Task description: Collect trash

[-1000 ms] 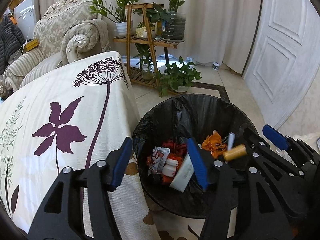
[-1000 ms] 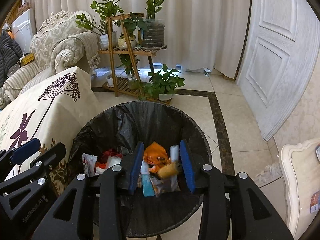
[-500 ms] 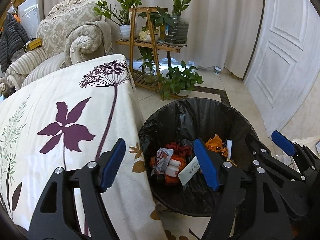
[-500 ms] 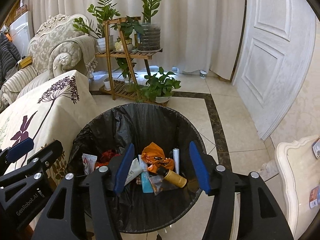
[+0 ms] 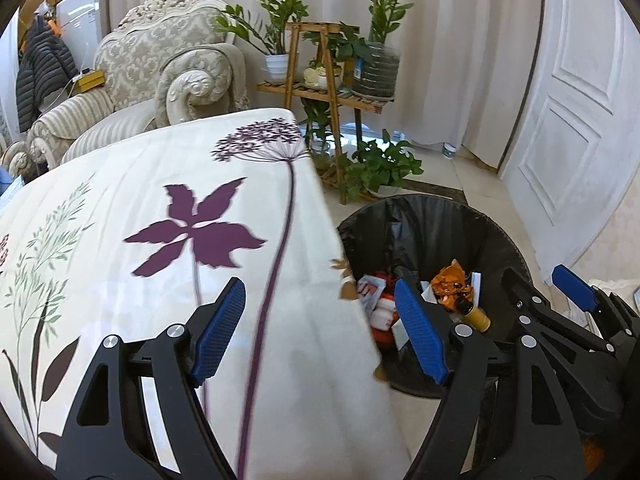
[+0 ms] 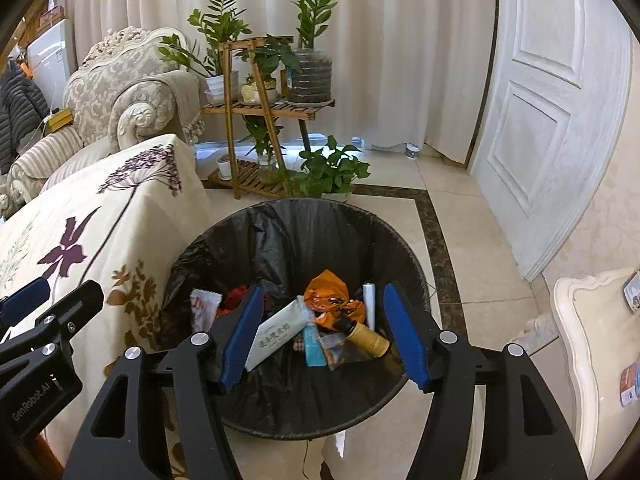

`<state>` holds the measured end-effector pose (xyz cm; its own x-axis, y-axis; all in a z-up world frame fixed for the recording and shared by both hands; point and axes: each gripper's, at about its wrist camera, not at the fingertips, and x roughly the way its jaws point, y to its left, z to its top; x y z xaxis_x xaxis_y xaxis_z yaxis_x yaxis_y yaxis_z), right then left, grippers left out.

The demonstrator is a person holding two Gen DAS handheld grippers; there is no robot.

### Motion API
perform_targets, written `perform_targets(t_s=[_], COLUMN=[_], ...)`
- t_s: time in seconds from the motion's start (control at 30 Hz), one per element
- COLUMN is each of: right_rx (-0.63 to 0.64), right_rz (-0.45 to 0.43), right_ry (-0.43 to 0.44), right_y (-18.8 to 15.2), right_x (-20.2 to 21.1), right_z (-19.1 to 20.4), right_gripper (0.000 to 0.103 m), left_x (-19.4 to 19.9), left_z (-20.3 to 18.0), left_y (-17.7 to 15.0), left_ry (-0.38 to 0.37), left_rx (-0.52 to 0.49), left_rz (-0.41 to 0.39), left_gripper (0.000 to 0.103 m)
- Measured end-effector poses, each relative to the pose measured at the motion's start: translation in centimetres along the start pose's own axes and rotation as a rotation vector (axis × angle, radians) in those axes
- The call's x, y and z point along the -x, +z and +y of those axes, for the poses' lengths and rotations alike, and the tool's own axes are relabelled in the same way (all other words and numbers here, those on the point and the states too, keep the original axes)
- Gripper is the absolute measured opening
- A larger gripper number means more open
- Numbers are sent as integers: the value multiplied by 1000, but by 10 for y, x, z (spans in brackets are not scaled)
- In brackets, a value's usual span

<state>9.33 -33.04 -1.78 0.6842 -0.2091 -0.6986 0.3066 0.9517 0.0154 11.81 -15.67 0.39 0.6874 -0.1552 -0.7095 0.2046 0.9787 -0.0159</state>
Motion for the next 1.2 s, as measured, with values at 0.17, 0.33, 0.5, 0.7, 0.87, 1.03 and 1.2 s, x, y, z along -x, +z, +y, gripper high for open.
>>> perform_targets(t_s=[0.17,0.33,0.5,0.7,0.87,1.03,1.2], right_rx=[19,34,46,65,90,115,130], right_rz=[-10,-20,-29,-38,-41,-42,-46], right_ry=[15,29,41,56,77,97,107], right_y=[-5,-7,-11,-15,-18,-20,-22], right_x=[10,19,27,37,43,48,52], right_z=[16,32,45,65,83,97,105], right_gripper=[63,63,63,64,65,65,65], left_x=[13,23,33,43,48,51,53], left_z=[18,39,58,79,93,105,110], left_y=[-7,-14,-21,-31,-34,-36,-38], left_ry=[23,42,57,82,99,108,112], left_rx=[13,39,56,70,87,106,112], left_rz=[-15,-19,-22,-27,-29,-31,-35], left_gripper=[80,80,80,81,81,81,81])
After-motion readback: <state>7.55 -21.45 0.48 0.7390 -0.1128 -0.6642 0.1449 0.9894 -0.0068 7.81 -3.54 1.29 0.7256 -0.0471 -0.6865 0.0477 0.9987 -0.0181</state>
